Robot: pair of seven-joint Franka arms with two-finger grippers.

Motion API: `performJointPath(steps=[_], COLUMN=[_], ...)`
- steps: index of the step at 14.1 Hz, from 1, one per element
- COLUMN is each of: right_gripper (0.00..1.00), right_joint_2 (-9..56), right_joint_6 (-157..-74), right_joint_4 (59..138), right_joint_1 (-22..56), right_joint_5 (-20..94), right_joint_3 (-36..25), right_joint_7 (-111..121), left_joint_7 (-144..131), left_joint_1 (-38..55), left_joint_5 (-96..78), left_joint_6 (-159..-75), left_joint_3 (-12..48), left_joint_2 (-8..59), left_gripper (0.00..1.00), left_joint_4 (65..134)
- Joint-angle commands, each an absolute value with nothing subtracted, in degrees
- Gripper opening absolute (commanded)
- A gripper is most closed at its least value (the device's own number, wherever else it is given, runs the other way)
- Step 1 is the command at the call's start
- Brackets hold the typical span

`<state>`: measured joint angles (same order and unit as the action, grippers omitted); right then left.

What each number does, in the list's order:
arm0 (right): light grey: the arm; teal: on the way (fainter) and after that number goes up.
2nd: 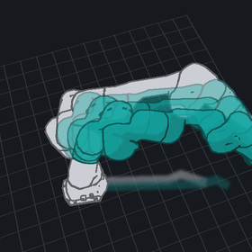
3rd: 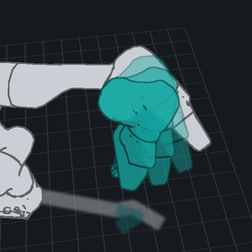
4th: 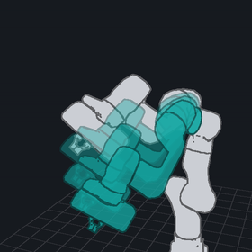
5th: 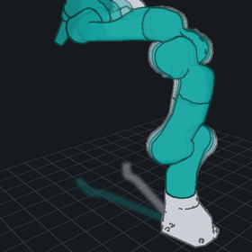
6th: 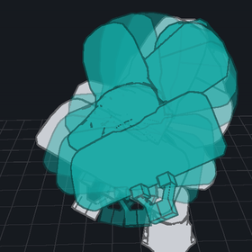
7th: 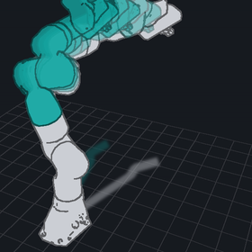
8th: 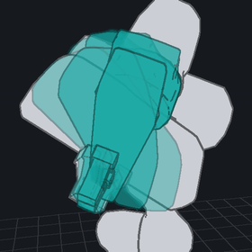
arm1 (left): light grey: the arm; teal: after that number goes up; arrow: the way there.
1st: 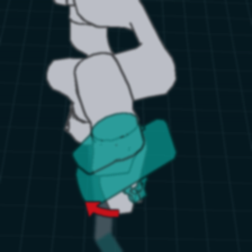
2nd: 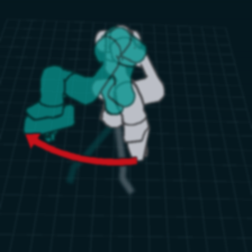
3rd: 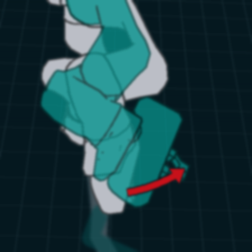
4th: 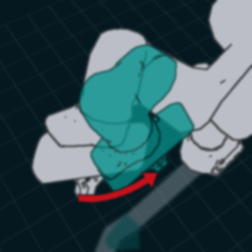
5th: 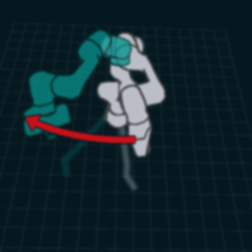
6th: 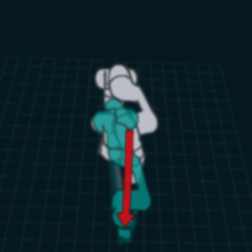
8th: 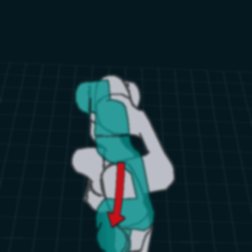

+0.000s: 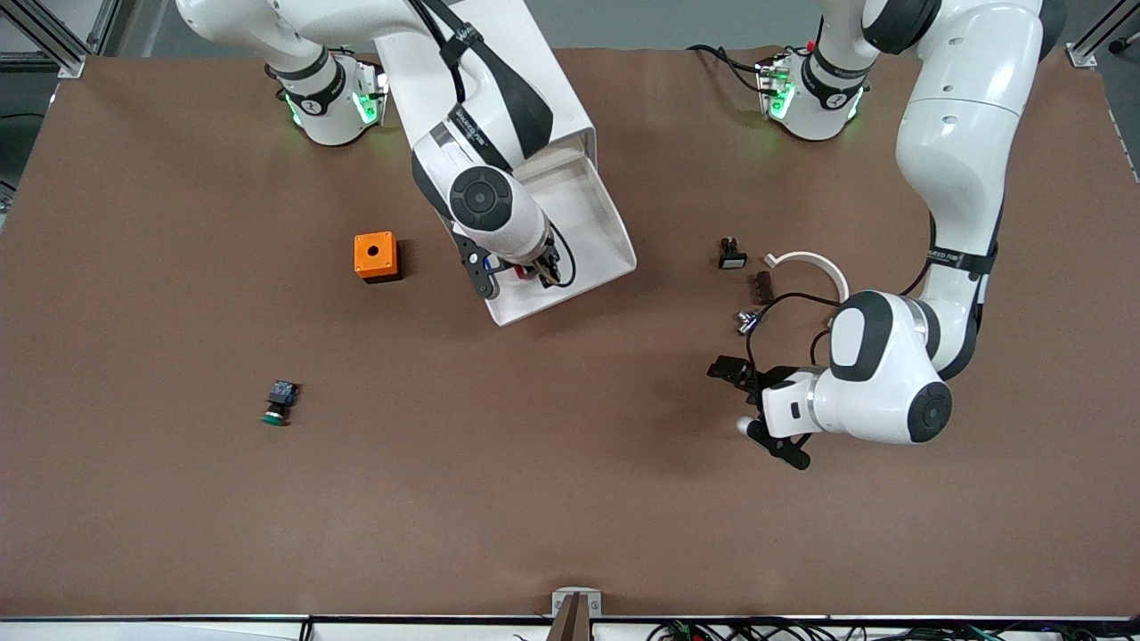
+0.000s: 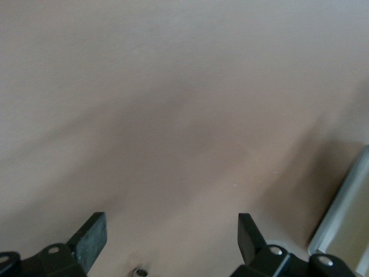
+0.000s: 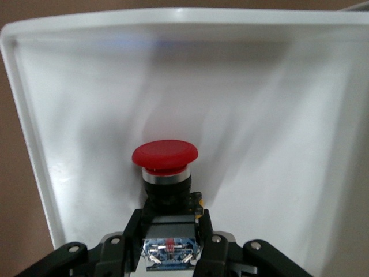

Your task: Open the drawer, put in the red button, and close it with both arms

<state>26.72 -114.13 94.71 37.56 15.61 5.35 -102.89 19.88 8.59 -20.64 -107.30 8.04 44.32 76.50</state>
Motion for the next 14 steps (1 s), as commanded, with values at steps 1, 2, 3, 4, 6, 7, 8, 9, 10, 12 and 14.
performJointPath(steps=[1,2,3,4,6,7,8,9,10,12,14], right_gripper=[0.99,1.0,1.0,1.0,1.0,1.0,1.0,1.0,1.0,1.0,1.0], right_joint_2=[26.5,26.5,26.3,25.7,25.2,25.2,24.9,23.7,22.5,18.0,14.3], right_joint_6=[-113.9,-113.7,-113.1,-110.9,-102.1,-96.3,-91.5,-87.1,-84.3,-79.8,-75.4], right_joint_4=[94.5,94.2,93.4,92.6,87.4,83.6,80.7,78.3,77.3,77.3,77.7], right_joint_1=[38.4,38.3,37.9,37.4,36.0,34.6,33.2,31.3,29.5,25.2,20.4], right_joint_5=[16.0,16.0,16.1,16.2,16.1,16.1,16.1,16.1,16.2,16.2,16.3], right_joint_3=[4.8,4.8,4.7,4.6,4.4,4.4,4.4,4.4,4.4,4.4,4.4], right_joint_7=[-103.9,-104.0,-103.9,-103.8,-103.7,-103.7,-103.4,-102.7,-101.4,-94.3,-86.1], left_joint_7=[11.2,8.6,5.3,1.5,-5.8,-9.6,-14.1,-17.5,-20.8,-27.6,-34.8], left_joint_1=[9.8,10.7,11.9,12.7,14.8,15.8,16.5,17.7,18.9,21.2,23.3], left_joint_5=[-14.6,-12.5,-10.0,-8.3,-6.9,-6.9,-6.6,-6.1,-5.0,-2.0,-1.7], left_joint_6=[-106.6,-106.7,-107.0,-107.1,-107.1,-107.1,-107.4,-108.0,-108.2,-108.2,-109.0], left_joint_3=[7.7,7.7,7.7,7.7,7.7,7.7,7.7,7.7,7.7,7.7,7.7], left_joint_2=[42.5,42.3,42.0,42.0,42.0,41.9,41.9,41.9,42.0,42.0,42.0], left_gripper=[1.0,1.0,1.0,1.0,1.0,1.0,1.0,1.0,1.0,1.0,1.0], left_joint_4=[75.9,75.6,75.5,75.4,75.1,75.0,75.0,75.0,75.0,75.0,75.1])
